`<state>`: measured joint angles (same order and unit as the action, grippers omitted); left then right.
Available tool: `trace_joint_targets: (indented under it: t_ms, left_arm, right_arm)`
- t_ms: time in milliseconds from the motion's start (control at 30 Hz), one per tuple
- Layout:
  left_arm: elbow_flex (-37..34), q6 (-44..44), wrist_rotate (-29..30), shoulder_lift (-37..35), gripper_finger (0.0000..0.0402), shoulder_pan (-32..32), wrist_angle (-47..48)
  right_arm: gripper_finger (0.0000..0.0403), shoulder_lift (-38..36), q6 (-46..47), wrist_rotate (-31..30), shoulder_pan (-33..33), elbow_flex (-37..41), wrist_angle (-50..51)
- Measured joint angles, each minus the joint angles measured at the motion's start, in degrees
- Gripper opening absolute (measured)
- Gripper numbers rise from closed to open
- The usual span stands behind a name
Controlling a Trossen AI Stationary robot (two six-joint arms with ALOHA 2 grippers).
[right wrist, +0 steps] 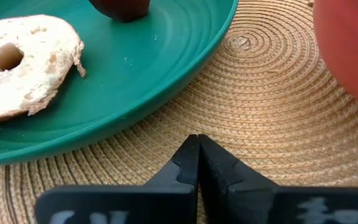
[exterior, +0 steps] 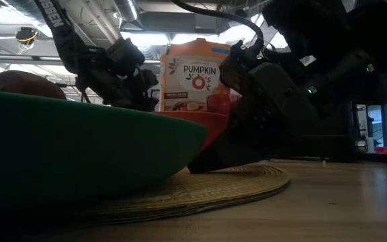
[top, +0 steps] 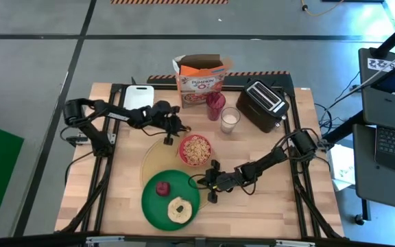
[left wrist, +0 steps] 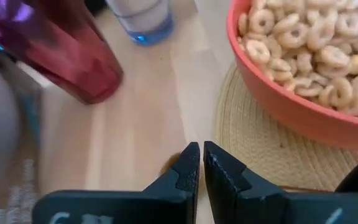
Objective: Arrange a breakfast setting
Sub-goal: Put the spoon on the brown table mat
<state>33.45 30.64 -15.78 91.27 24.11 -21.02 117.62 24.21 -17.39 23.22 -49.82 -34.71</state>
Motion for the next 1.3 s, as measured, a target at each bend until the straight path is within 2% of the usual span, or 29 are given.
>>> trace_joint_targets:
  t_ms: [233,900,1300]
  left_arm:
    - [3.0,-0.6,0.0,6.3,0.0017,-0.2,0.0]
    - [3.3,1.0,-0.6,6.7,0.0017,0.0,3.0]
    - [3.3,1.1,2.0,6.6,0.0017,0.0,5.7]
  right_arm:
    - [0.0005,0.0,0.0,0.1,0.0,0.0,-0.2]
    - [0.0005,0.0,0.0,0.4,0.0,0.0,0.1]
    - [0.0005,0.1,0.0,0.3,0.0,0.0,0.1]
